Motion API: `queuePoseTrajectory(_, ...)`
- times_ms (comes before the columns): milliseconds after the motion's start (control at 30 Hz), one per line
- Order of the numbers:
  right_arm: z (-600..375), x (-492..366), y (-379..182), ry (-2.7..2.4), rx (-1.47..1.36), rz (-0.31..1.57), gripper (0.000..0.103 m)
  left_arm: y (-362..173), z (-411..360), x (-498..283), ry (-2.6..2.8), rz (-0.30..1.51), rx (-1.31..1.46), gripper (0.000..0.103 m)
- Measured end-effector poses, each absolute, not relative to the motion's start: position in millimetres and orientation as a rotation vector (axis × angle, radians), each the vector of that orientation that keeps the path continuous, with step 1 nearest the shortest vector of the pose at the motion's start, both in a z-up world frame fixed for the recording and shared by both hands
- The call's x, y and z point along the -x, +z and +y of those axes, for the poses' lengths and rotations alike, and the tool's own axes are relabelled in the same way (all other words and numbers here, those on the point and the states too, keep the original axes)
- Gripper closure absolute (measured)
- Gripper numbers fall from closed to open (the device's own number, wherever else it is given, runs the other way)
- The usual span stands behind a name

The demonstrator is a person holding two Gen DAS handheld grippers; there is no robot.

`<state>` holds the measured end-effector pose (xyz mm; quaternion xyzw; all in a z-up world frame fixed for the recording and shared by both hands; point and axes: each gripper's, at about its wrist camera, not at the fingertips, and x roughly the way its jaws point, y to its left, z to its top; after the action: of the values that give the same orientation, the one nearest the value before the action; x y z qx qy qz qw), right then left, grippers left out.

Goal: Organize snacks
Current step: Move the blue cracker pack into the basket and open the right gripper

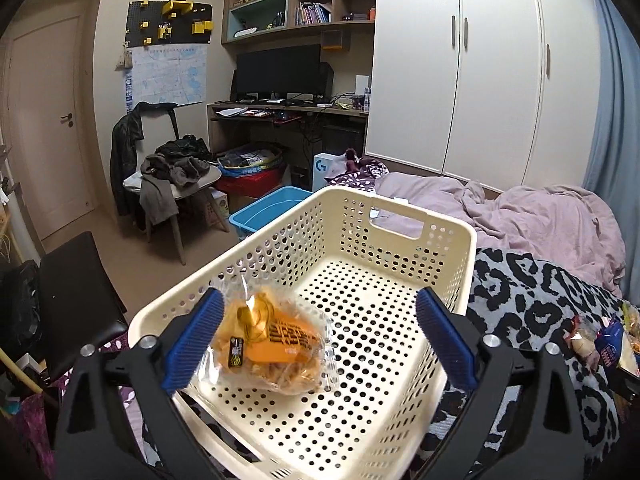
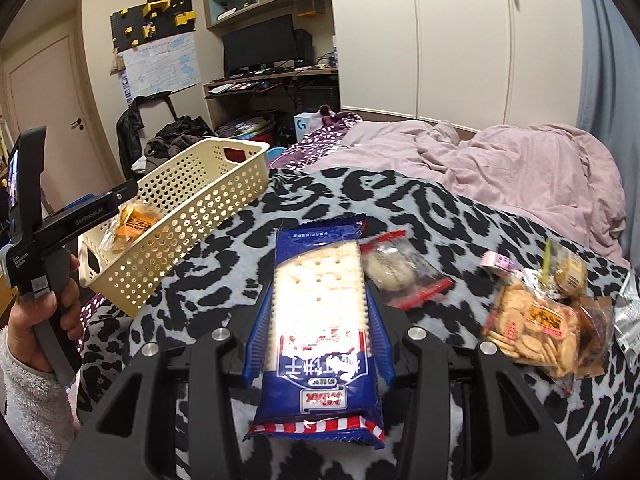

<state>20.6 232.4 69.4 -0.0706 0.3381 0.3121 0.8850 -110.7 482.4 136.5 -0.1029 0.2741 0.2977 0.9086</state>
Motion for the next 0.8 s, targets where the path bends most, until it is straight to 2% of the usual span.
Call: queuePoseTrajectory(800,369.7,-33.7,114.1,0.912,0.162,0.616,0.059,130.1,505.2,130.3,0.671,0.571,0.265,0.002)
